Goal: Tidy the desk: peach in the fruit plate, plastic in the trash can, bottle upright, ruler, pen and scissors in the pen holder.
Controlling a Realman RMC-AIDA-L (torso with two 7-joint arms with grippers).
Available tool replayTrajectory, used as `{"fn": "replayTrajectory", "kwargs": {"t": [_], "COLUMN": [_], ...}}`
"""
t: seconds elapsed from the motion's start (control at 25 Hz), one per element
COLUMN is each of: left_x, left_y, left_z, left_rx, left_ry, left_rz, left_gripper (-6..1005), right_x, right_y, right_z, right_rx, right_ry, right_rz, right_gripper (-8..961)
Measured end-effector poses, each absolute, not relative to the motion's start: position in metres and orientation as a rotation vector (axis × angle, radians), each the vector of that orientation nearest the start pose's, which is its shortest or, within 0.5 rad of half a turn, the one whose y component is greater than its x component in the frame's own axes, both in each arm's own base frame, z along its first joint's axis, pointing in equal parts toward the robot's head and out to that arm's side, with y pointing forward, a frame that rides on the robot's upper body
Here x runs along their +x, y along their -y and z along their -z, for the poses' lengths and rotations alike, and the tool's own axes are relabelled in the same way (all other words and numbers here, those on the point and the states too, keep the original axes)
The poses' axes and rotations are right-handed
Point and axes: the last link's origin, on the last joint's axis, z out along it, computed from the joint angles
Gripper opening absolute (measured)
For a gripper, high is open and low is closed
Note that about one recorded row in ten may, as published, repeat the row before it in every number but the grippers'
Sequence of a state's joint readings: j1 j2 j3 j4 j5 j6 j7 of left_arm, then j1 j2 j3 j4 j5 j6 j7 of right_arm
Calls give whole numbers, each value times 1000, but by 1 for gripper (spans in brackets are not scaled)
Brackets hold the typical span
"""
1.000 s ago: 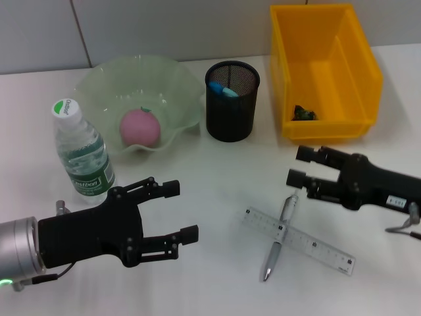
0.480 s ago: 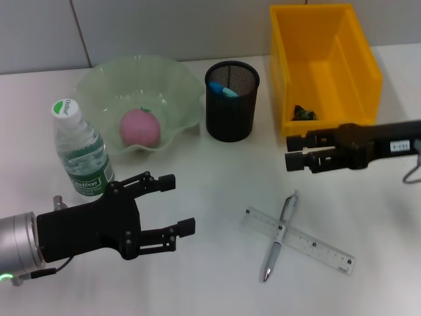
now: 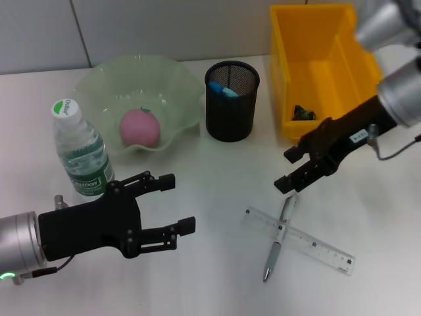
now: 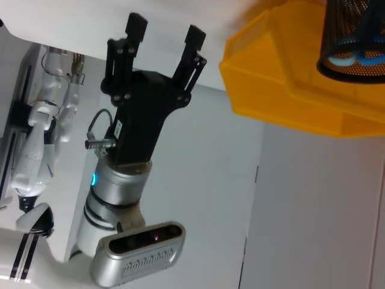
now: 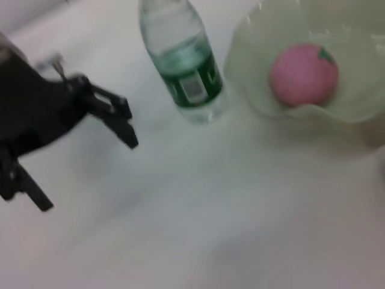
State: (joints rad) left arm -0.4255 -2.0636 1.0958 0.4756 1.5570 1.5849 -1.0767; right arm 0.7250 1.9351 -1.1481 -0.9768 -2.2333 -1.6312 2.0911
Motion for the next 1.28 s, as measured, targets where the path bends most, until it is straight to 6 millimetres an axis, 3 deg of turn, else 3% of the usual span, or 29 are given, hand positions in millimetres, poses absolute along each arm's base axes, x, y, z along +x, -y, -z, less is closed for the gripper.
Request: {"fn": "replayTrajectory", "kwargs": {"t": [0.36,0.72,1.28], "left_x": [-255,-256,-259], "left_y": [-281,-281,-278], "left_z": [42,42,44], "left_rx": [-2783,-2783,-2806], "left_ry": [419,422,394], "left_rz": [978,977,943], "left_gripper": [861,862,862], "right_x": [161,156,154], "right_y": [-376,-372,-368], "right_z": [12,33,63], "right_rx": [-2963,-2928,-2942], "right_ry": [-688,-650,-588], "right_rz": [446,606,666], "right_gripper": [794,793,792]}}
